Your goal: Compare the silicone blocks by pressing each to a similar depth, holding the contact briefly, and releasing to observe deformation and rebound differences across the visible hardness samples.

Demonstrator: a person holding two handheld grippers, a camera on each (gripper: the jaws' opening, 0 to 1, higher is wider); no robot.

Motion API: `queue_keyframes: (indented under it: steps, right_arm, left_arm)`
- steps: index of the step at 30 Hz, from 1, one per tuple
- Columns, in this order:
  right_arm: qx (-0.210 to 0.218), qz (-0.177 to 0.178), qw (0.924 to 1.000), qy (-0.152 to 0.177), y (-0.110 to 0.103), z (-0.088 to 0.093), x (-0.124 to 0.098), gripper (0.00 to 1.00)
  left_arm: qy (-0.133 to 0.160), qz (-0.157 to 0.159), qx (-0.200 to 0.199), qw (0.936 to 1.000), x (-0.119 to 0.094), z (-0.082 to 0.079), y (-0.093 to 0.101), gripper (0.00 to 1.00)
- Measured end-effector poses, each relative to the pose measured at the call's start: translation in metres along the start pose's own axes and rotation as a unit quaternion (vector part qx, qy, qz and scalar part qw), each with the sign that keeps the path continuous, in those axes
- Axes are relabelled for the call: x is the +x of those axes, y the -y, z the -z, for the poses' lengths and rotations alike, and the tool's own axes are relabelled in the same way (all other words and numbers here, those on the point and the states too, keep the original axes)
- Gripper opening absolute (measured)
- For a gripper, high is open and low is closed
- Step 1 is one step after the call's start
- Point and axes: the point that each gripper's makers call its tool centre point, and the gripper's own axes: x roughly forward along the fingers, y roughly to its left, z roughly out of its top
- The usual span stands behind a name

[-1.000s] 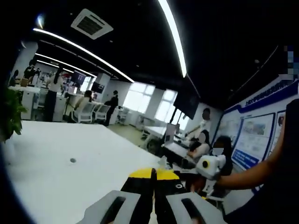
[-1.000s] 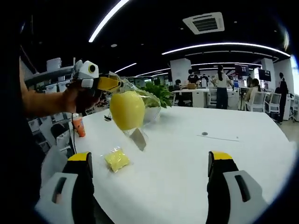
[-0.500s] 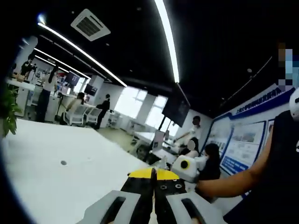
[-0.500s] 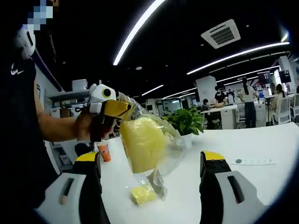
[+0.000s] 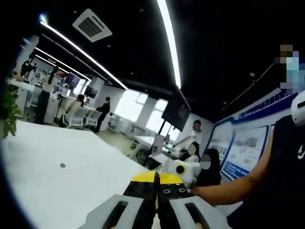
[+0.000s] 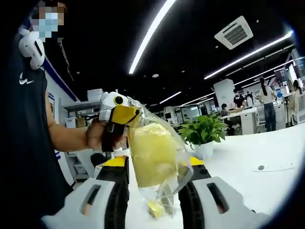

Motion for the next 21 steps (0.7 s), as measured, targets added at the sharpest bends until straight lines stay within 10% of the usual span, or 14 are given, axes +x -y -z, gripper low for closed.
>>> queue_keyframes:
  steps: [17,21]
  right_arm:
    - [0.054,-0.020,0.9978,-0.033,-0.007,0.009,-0.008,0.13]
    - [0.060,-0.013,0.9966,-0.055,-0.005,0.013,-0.010,0.10]
  left_arm:
    - [-0.020,0.001,0.009,0.9998,-0.005,0.011,-0.002,0.00]
    - [-0.017,-0.013,0.073,0.9971,-0.005,0.014,-0.007,0.01]
